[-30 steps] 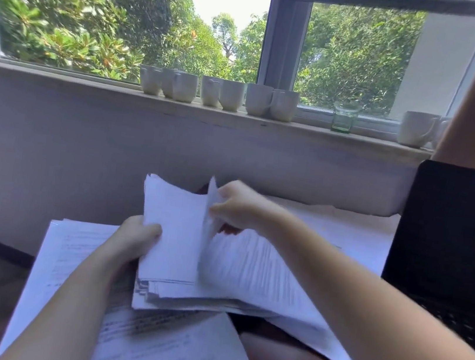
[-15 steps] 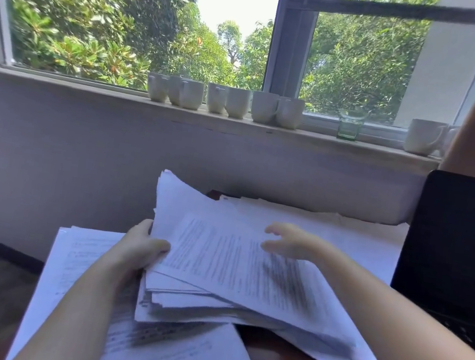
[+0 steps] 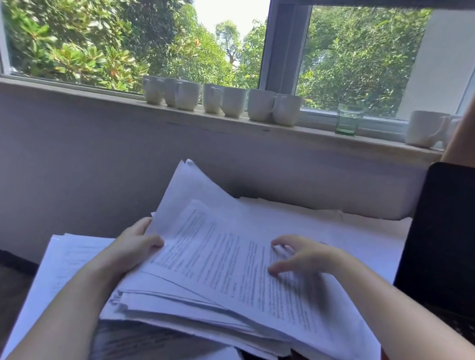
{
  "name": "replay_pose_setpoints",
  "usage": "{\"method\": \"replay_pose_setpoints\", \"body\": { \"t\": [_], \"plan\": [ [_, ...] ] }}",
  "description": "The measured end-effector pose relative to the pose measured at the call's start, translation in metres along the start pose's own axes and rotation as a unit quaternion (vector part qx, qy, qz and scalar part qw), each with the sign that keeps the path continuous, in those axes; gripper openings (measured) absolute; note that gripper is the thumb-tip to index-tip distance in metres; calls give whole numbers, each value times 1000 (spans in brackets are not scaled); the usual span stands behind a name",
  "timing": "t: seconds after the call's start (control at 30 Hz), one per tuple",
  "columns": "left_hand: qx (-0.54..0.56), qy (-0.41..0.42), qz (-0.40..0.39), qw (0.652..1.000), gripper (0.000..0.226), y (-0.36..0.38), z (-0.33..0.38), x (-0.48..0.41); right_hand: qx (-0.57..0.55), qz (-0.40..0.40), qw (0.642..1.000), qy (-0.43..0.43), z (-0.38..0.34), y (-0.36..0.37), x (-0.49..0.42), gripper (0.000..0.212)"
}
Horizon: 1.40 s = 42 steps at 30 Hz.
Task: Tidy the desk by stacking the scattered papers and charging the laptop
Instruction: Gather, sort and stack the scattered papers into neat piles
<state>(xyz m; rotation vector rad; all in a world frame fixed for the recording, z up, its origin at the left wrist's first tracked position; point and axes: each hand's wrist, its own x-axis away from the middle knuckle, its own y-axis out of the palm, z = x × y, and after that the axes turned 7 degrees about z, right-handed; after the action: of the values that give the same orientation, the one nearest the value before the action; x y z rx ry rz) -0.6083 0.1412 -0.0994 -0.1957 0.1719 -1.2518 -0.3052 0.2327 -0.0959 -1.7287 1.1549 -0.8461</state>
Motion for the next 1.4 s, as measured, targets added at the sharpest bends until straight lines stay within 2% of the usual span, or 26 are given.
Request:
{"method": "replay_pose_setpoints", "body": {
  "t": [0.13,0.2,0.23,0.3,0.33,0.43,0.5,0.57,0.67,0.77,0.87,0.93,0.97,1.13,1.27,1.4],
  "plan": [
    [43,33,18,998,32,2,1,-1,-92,6,996,-8,-8,3,-7,80],
    [70,33,22,997,35,1,3,-1,-110,37,993,-6,-7,4,-14,78],
    [78,35,28,996,35,0,3,-3,-121,67,990,-6,-6,3,-17,69],
    [73,44,49,995,33,0,2,-5,-127,139,982,-9,-1,-2,-22,28],
    [58,46,62,995,30,0,2,-6,-101,172,980,-14,2,-6,-22,15],
    [5,42,94,995,18,1,0,-6,-39,270,962,29,18,-14,-23,21],
    [-42,41,104,993,15,1,-2,-6,-113,344,929,70,26,-20,-19,23],
    [-105,42,108,988,12,1,-1,-5,-231,381,889,103,25,-24,-14,29],
    [-125,32,113,985,14,0,-2,-5,-359,354,854,131,7,-20,-8,24],
    [-110,-7,108,988,13,1,-1,-4,-384,284,869,134,-19,-3,-4,17],
    [-60,-69,97,991,28,2,2,-3,-334,230,907,111,-46,21,-1,26],
    [50,-123,37,990,46,0,4,-2,-296,221,925,91,-59,38,-2,22],
    [74,-138,16,987,47,-1,5,-1,-277,218,932,85,-64,44,-1,17],
    [-50,-93,16,994,15,-1,1,1,-197,216,954,69,-67,41,7,19],
    [-64,-86,11,994,14,-1,-2,-1,-46,207,975,59,-35,17,13,26],
    [-76,-74,21,994,23,1,-3,-3,41,115,992,37,-9,2,30,42]
  ]
}}
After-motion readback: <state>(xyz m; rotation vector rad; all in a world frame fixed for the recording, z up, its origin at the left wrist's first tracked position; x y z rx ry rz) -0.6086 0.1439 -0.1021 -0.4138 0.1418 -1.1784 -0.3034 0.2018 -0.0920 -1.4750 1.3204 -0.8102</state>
